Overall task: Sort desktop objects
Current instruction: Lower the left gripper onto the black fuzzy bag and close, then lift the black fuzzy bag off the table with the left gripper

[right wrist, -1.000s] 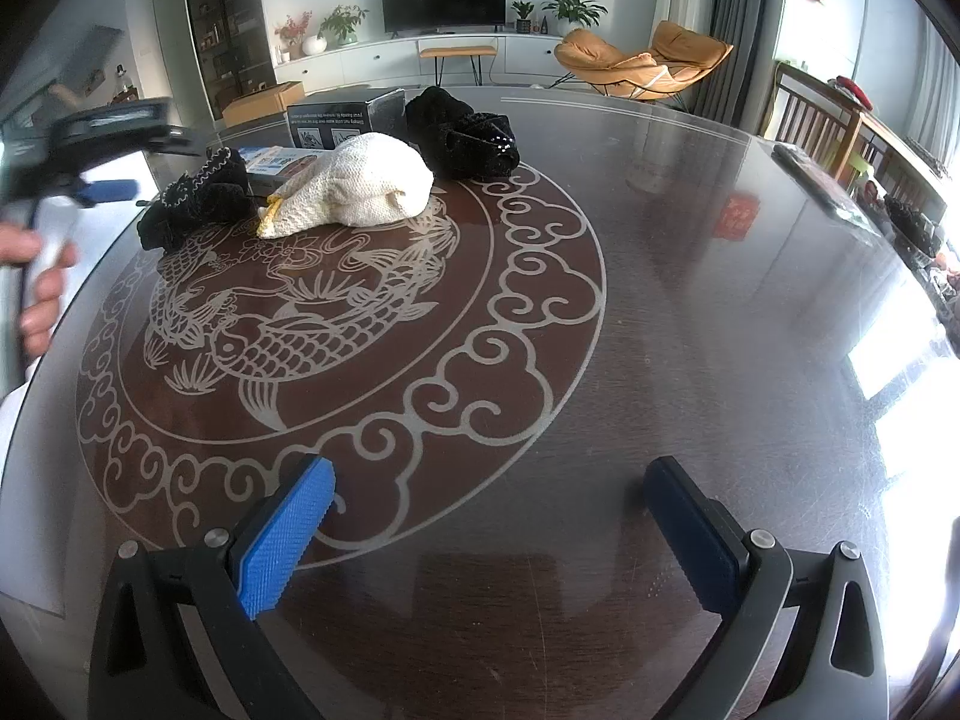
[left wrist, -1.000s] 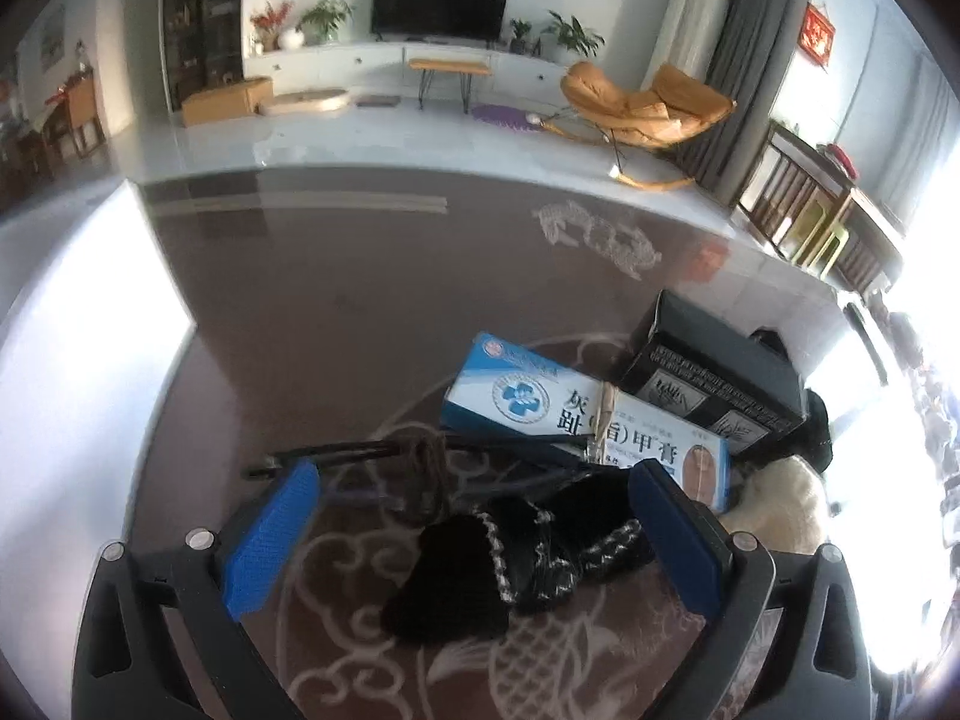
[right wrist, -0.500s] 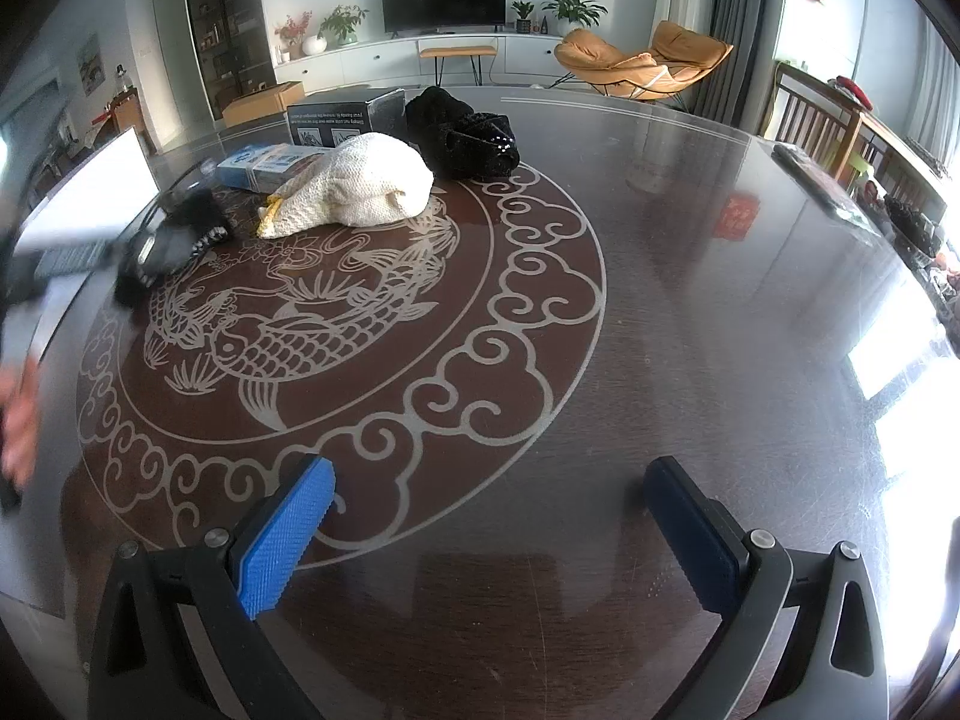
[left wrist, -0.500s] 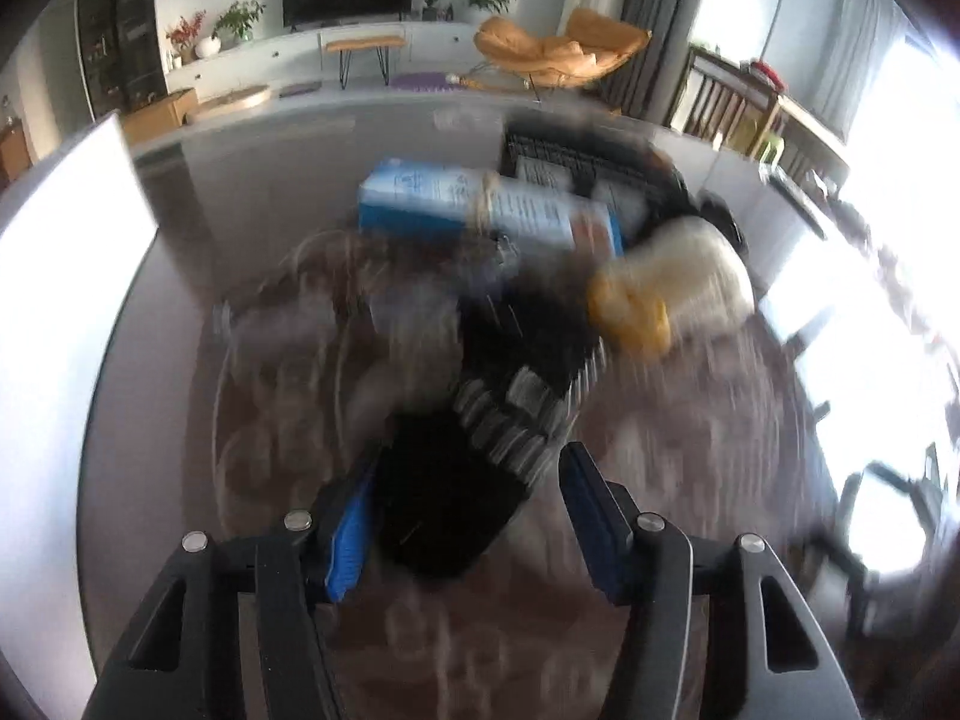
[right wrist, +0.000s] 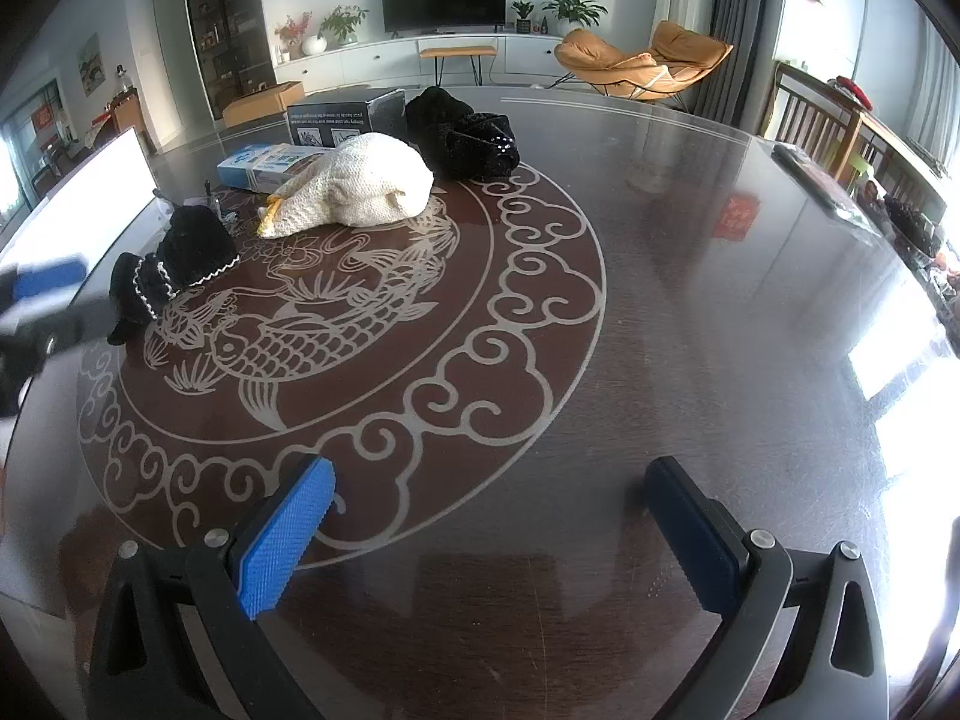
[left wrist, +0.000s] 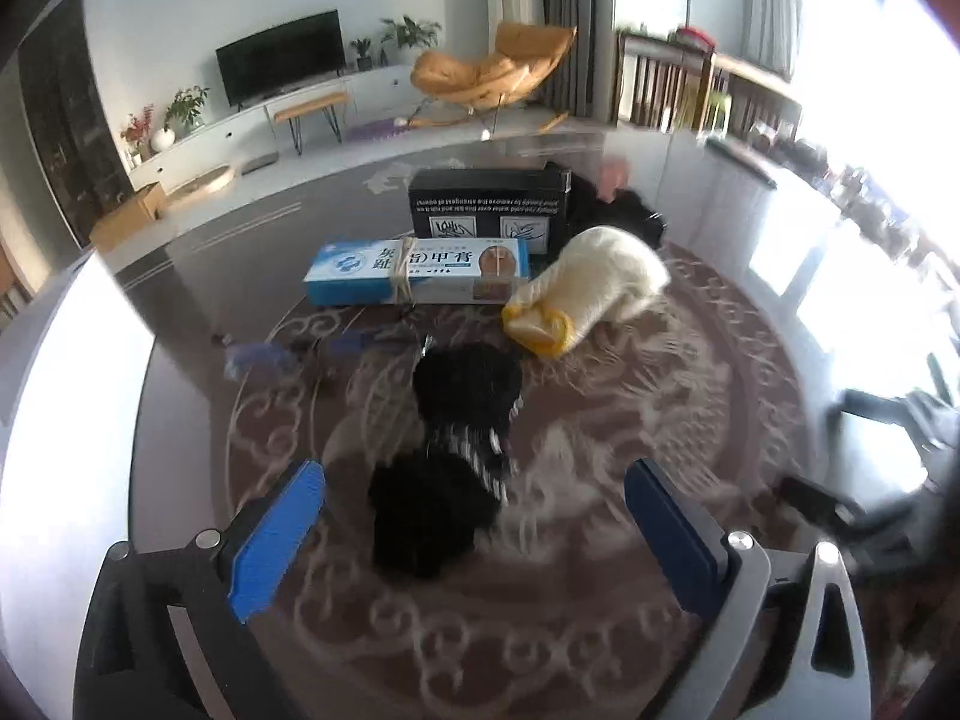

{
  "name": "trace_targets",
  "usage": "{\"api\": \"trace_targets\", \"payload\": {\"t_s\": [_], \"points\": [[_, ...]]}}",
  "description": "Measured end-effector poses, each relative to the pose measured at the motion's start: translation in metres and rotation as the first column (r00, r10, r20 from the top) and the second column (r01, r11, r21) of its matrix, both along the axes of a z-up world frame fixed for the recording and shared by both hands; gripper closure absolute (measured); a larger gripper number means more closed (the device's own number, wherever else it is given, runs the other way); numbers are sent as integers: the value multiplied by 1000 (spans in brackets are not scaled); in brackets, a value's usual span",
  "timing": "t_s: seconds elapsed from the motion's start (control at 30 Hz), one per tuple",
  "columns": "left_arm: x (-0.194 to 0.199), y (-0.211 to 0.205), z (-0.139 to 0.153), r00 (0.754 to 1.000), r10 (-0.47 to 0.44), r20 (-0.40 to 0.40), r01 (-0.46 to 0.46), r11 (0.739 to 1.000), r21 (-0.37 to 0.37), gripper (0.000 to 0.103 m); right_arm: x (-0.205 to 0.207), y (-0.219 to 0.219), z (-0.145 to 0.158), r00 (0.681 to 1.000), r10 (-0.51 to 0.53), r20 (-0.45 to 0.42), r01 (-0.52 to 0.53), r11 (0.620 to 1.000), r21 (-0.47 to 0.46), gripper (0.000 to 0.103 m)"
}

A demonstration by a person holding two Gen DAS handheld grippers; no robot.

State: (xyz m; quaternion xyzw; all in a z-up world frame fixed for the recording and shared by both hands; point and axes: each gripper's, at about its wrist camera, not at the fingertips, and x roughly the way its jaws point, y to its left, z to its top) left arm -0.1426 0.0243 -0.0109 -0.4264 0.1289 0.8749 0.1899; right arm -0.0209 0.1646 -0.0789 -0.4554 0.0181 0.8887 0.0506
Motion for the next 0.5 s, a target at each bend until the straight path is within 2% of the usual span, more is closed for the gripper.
{"api": "trace_targets", "payload": {"t_s": [0.03, 0.1, 0.13, 0.17, 0.2, 0.23, 0.27, 0.4, 0.5], "points": [[-10, 8, -7, 1000, 10, 5, -10, 999, -33, 1, 0, 0, 0, 1000, 0, 0, 0, 1000, 0, 0], [-22, 15, -19, 1000, 4, 22, -3, 999, -48, 2, 0, 0, 0, 1000, 0, 0, 0, 1000, 0, 0], [-24, 21, -26, 1000, -3, 25, 4, 999, -50, 13, 0, 0, 0, 1000, 0, 0, 0, 1000, 0, 0], [-26, 24, -31, 999, -16, 30, 18, 998, -58, 32, 0, 0, 0, 1000, 0, 0, 0, 1000, 0, 0], [-26, 25, -32, 999, -28, 28, 29, 999, -41, 39, 0, 0, 0, 1000, 0, 0, 0, 1000, 0, 0], [-24, 25, -30, 1000, -16, 11, 16, 999, -42, 58, 0, 0, 0, 1000, 0, 0, 0, 1000, 0, 0], [-22, 24, -29, 1000, -4, 1, 4, 999, -43, 67, 0, 0, 0, 1000, 0, 0, 0, 1000, 0, 0], [-5, 11, -30, 999, 47, -17, -48, 998, -36, 67, 0, 0, 0, 1000, 0, 0, 0, 1000, 0, 0], [14, -12, -30, 993, 122, 0, -122, 993, -6, 67, 0, 0, 0, 1000, 0, 0, 0, 1000, 0, 0]]}}
